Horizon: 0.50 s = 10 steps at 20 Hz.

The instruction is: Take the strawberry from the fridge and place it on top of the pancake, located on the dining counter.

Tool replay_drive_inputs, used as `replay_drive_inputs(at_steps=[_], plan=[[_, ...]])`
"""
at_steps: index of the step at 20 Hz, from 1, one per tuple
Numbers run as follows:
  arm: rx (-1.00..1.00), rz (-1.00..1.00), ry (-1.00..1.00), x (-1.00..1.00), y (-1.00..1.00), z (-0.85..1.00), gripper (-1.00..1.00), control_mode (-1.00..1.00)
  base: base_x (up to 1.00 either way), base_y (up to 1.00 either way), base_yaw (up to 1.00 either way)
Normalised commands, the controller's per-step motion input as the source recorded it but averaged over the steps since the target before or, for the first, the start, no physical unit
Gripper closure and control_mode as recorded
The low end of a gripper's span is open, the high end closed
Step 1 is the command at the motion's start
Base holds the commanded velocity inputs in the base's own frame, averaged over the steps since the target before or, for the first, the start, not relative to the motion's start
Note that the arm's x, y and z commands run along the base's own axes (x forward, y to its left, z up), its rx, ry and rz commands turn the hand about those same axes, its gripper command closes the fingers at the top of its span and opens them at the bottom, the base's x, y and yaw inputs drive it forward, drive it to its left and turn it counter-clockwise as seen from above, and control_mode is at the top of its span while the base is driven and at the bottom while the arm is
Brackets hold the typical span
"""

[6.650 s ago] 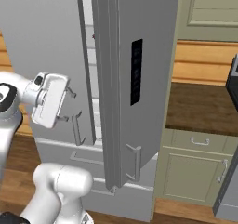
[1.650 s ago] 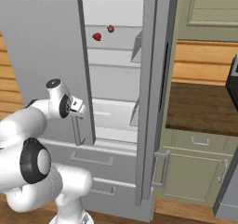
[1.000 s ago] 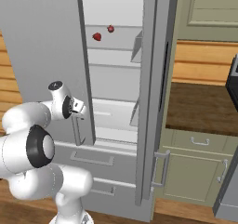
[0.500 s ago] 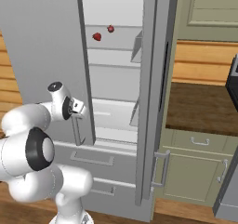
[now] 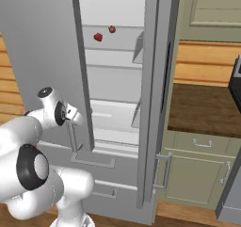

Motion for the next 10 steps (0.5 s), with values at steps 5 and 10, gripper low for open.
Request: replay_drive_inputs(at_steps=[5,10], plan=[[-0.02,-0.22,0.01,-0.57,0.45,-0.13,1.0,-1.0,0.0,0.0,0.0],[-0.05,-0.22,0.01,-0.66,0.48,-0.24,1.0,-1.0,0.0,0.0,0.0]])
